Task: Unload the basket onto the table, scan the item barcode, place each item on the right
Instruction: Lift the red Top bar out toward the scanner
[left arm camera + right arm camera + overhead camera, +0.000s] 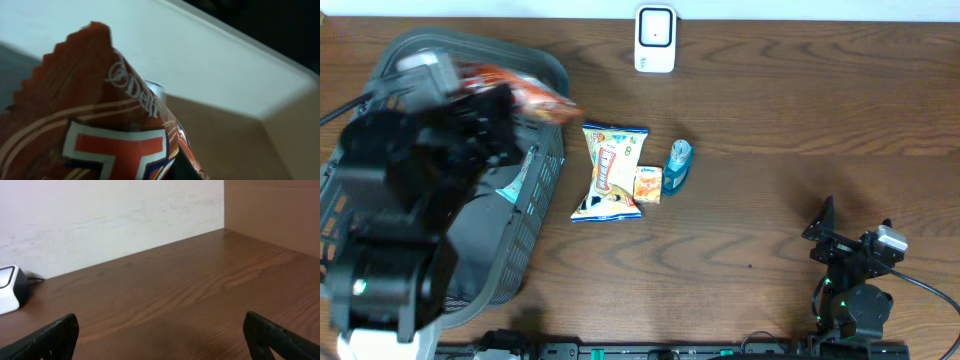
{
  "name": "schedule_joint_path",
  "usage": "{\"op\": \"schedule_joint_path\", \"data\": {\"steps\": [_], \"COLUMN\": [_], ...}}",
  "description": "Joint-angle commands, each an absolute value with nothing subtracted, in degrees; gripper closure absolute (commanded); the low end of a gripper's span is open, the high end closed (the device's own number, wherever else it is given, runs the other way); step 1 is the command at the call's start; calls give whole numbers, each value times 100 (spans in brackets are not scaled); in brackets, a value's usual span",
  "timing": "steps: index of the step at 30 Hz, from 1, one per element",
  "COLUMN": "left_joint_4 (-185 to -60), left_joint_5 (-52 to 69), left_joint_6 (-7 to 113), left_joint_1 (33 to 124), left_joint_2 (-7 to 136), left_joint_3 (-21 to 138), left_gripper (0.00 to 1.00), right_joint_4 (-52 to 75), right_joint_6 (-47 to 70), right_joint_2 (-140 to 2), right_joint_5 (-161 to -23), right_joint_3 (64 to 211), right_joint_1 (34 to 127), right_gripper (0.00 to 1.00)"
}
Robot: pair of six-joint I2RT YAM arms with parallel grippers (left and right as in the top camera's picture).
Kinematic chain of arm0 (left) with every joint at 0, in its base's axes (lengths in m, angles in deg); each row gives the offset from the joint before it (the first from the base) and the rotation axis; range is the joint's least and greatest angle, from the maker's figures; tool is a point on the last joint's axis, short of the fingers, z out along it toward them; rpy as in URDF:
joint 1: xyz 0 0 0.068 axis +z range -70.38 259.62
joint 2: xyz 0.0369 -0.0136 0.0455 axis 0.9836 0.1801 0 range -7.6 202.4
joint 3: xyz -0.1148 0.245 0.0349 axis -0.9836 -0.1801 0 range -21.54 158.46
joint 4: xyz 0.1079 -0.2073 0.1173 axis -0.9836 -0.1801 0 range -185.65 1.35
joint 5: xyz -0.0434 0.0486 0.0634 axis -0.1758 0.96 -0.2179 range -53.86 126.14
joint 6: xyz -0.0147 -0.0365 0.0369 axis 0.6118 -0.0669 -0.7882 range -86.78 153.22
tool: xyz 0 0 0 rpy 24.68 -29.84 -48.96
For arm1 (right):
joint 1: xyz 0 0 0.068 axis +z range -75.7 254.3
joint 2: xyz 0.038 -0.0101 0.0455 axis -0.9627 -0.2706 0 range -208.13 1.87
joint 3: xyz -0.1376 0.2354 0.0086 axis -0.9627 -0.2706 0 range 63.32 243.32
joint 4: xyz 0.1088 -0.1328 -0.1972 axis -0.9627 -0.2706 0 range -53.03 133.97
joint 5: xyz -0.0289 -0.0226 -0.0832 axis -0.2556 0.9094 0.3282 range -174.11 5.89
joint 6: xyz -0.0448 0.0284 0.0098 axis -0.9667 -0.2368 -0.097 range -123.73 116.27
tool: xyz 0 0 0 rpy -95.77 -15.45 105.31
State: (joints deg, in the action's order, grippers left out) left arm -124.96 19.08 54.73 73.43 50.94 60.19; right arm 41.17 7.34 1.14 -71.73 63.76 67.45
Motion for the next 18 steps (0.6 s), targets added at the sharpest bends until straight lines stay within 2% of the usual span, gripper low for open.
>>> {"op": "schedule_joint_path", "data": {"steps": [1,12,18], "left_joint_4": [-12411,-11913,-11629], "left_joint_5": [784,902,1750], "left_joint_6": [4955,4003,3791], "left_joint_1": [6954,4737,3769], "left_joint_2": [5490,7291,8180], "left_joint_3": [6104,6104,6104], "left_gripper": [93,93,93], "right_joint_4": [4095,4095,4095], "right_joint_6": [671,671,671], "right_joint_2": [133,133,133], "right_joint_5": [-7160,-7160,-7162], "right_joint_3": [6363,6361,6363], "right_joint_1": [6716,6716,6716], "right_gripper": [1,1,1]}}
